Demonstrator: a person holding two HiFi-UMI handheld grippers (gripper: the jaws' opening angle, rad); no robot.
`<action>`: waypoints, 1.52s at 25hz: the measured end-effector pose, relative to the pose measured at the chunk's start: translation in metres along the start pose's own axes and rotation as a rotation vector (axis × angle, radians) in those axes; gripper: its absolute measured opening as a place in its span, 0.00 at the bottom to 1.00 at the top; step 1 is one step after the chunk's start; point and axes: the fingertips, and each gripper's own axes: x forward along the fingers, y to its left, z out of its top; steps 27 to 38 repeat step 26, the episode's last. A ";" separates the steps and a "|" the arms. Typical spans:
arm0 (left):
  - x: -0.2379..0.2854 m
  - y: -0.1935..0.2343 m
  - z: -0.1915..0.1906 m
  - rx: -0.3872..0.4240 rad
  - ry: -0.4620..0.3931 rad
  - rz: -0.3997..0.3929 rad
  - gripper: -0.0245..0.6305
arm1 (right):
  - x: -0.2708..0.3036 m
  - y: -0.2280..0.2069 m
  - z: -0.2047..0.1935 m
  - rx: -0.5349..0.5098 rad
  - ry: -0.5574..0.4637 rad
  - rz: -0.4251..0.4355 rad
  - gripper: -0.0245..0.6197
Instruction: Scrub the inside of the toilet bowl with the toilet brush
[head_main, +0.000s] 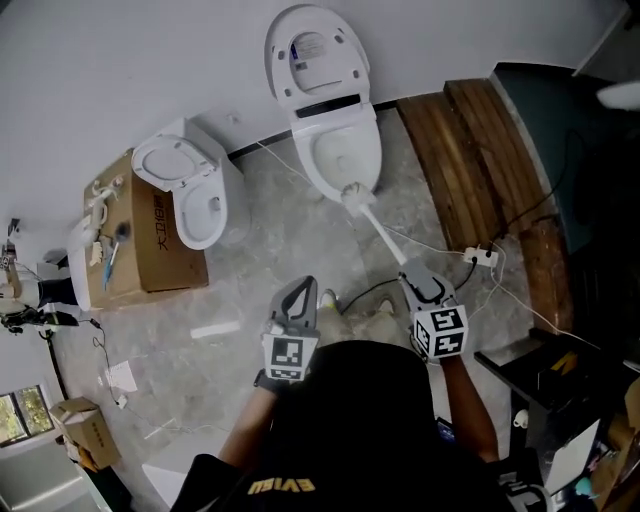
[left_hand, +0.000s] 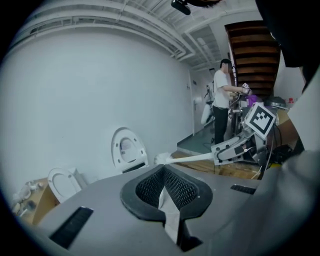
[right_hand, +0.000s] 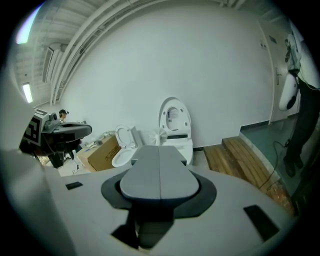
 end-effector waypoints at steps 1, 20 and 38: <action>-0.002 0.000 0.002 0.006 -0.016 -0.011 0.06 | -0.007 0.005 -0.001 0.003 -0.006 -0.013 0.30; -0.067 0.140 -0.044 0.038 -0.166 -0.055 0.06 | -0.001 0.149 0.006 0.018 -0.022 -0.236 0.30; -0.080 0.142 -0.038 0.131 -0.200 -0.085 0.07 | 0.001 0.167 0.005 0.001 -0.011 -0.268 0.30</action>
